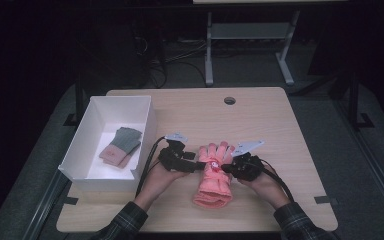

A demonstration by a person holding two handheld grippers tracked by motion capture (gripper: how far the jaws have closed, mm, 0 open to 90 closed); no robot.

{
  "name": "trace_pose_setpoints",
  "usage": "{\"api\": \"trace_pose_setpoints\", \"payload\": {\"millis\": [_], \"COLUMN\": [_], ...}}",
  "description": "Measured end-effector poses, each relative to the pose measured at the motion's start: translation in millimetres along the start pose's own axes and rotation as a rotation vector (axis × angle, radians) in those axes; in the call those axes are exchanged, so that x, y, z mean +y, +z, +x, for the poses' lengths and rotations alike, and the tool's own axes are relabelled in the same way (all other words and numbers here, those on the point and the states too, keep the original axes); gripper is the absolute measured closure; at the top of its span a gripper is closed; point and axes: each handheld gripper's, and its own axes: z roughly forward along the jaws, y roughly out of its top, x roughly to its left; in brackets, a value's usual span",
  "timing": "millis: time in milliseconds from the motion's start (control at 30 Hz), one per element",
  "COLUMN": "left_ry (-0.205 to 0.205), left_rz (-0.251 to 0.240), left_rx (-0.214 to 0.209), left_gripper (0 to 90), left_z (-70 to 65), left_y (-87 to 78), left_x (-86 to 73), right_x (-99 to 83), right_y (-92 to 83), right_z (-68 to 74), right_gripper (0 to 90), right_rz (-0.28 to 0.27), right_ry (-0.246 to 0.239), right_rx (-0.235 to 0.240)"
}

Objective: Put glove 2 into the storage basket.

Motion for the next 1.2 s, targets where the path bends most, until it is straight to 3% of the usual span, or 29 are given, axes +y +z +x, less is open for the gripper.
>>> {"api": "trace_pose_setpoints", "payload": {"millis": [100, 233, 400, 433, 533, 667, 900, 1100, 1200], "left_ry": [-0.03, -0.063, -0.112, -0.127, -0.141, -0.109, -0.115, -0.16, -0.165], "left_rz": [0.03, 0.067, 0.117, 0.145, 0.155, 0.183, 0.197, 0.235, 0.25], "left_rx": [-0.046, -0.058, -0.087, -0.113, -0.145, -0.181, -0.233, -0.297, -0.301], "left_gripper": [25.5, 16.7, 12.7, 12.6, 12.6, 13.3, 20.1, 38.2, 42.0], "left_z": [3.5, 7.9, 13.6, 16.7, 18.3, 12.1, 14.3, 19.7, 20.0], "left_y": [11.7, 22.5, 34.9, 40.5, 44.2, 50.7, 55.7, 59.5, 60.3], "left_x": [2.6, 0.1, -4.3, -6.5, -7.8, -5.2, -2.5, -1.3, -0.4], "right_x": [0.2, -0.4, -1.8, -2.3, -2.8, -5.6, -6.2, -6.3, -5.8], "right_y": [0.4, 0.1, 0.4, 0.4, 0.3, -0.7, 0.7, 2.1, 2.5], "right_z": [0.5, -0.3, 0.3, 0.5, 0.9, -0.3, -0.8, -0.3, 0.0], "right_gripper": [90.0, 90.0, 90.0, 90.0, 90.0, 90.0, 90.0, 90.0, 90.0], "right_rz": [-0.001, 0.002, -0.008, -0.007, -0.007, -0.009, -0.009, -0.011, -0.008], "right_ry": [0.0, 0.001, 0.004, 0.002, -0.001, 0.006, 0.002, 0.006, 0.003], "right_rx": [-0.002, -0.001, -0.005, -0.008, -0.01, -0.009, -0.012, -0.014, -0.015]}}
